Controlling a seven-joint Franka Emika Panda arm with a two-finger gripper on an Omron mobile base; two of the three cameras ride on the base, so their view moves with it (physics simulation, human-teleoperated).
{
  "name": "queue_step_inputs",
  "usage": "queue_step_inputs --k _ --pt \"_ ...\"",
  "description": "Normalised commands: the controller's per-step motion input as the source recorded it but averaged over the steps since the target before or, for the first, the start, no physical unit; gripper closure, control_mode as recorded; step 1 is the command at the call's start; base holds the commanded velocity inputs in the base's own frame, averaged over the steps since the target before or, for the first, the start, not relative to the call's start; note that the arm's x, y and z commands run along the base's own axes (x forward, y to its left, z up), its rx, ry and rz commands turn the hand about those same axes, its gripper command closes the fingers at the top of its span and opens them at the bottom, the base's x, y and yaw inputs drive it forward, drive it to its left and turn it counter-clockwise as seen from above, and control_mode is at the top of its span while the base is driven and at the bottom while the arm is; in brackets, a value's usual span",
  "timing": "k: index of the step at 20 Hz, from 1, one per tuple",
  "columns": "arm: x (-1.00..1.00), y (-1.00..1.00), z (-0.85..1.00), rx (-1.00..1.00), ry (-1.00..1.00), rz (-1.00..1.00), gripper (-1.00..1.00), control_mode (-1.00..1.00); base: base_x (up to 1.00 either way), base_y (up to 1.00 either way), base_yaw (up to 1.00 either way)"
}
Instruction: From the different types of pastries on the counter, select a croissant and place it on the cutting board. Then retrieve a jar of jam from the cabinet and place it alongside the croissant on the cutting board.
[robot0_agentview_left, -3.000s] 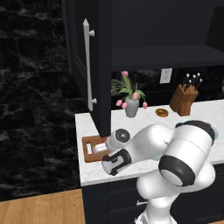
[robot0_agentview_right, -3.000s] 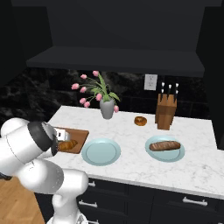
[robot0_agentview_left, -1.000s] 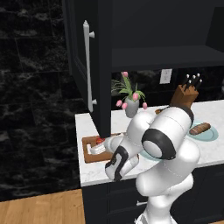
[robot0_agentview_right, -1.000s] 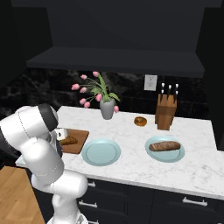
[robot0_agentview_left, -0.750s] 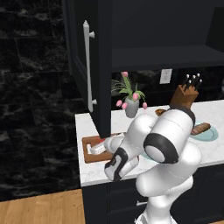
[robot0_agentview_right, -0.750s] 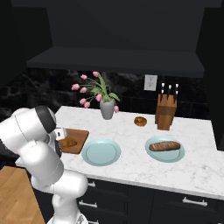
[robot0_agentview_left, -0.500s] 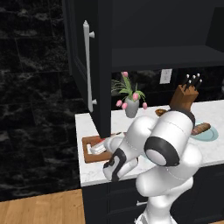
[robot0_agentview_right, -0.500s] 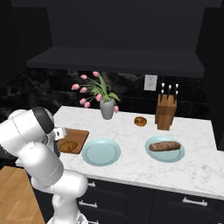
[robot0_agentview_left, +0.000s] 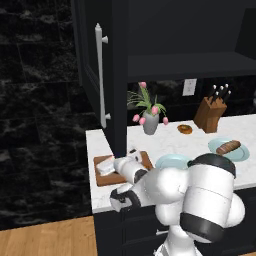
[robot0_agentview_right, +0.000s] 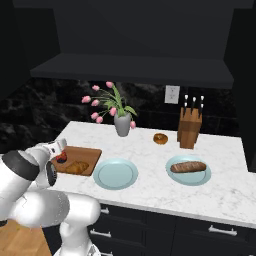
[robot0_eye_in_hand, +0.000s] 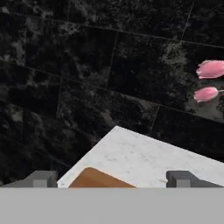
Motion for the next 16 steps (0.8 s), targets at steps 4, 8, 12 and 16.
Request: queue_step_inputs --k 4,8,12,16 --pt "-0.80 -0.35 1.00 0.00 -0.30 0.00 -1.00 -1.00 0.00 0.00 0.00" --pt "-0.91 -0.28 0.90 0.00 -0.33 0.00 -1.00 -1.00 0.00 0.00 0.00" --pt "-0.87 -0.31 0.91 0.00 -0.31 0.00 -1.00 -1.00 0.00 0.00 0.00" --pt "-0.76 -0.33 0.98 0.00 -0.28 0.00 -1.00 -1.00 0.00 0.00 0.00"
